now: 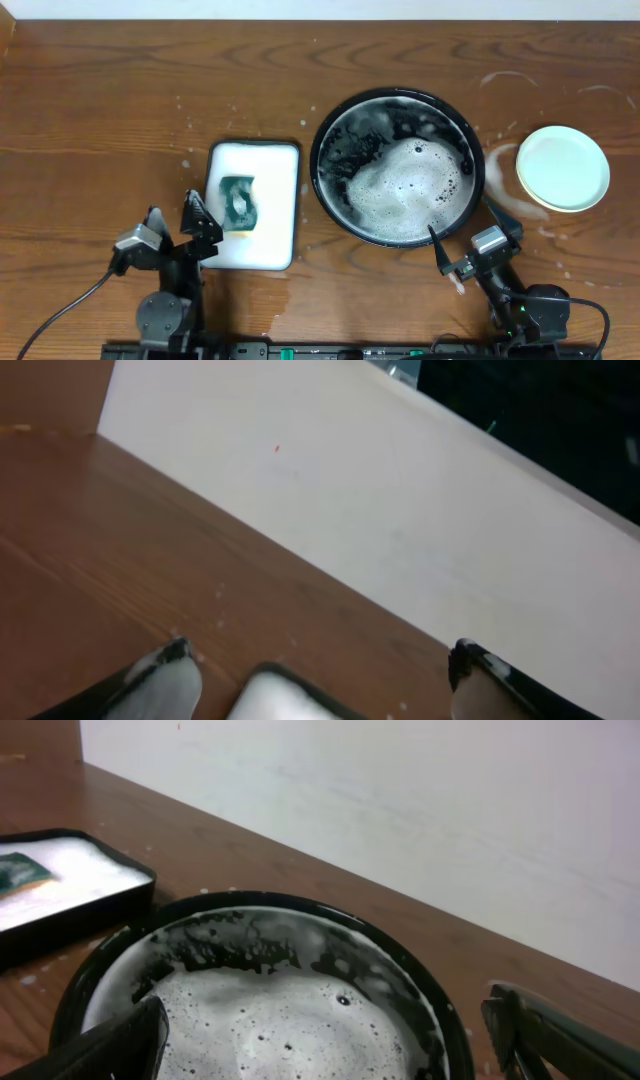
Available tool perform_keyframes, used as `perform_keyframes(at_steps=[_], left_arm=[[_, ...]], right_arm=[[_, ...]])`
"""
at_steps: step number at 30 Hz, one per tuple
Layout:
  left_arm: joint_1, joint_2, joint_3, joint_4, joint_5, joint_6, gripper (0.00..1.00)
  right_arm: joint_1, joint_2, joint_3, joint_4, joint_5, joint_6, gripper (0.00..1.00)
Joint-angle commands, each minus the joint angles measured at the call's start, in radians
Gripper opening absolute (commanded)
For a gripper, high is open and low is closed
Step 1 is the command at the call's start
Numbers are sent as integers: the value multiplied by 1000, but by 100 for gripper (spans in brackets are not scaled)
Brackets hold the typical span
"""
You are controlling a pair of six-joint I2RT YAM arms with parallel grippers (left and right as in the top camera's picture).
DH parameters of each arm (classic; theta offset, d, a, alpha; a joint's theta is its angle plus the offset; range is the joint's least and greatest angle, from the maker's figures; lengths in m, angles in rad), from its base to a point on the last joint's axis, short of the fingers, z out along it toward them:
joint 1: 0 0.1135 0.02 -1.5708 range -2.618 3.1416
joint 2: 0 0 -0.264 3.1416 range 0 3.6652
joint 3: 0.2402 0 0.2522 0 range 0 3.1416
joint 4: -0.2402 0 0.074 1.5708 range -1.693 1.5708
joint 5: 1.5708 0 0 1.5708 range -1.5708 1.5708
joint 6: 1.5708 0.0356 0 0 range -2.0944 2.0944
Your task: Clean dirty plates on tray and stack at the side
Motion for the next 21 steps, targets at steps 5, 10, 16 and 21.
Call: perform_keyframes(at_steps=[5,10,16,21], left_arm=[[6,-10,-122,45,-9,17,82],[6,-10,-122,29,-9,18,82],[6,-8,-122,-57,-9,18,82],[6,-7,-122,-56,-9,18,82]], right_arm=[[6,-6,-2,-4,6,-12,99],[6,-6,-2,-4,6,-12,99],[6,-6,-2,-4,6,-12,99],[6,-6,-2,-4,6,-12,99]])
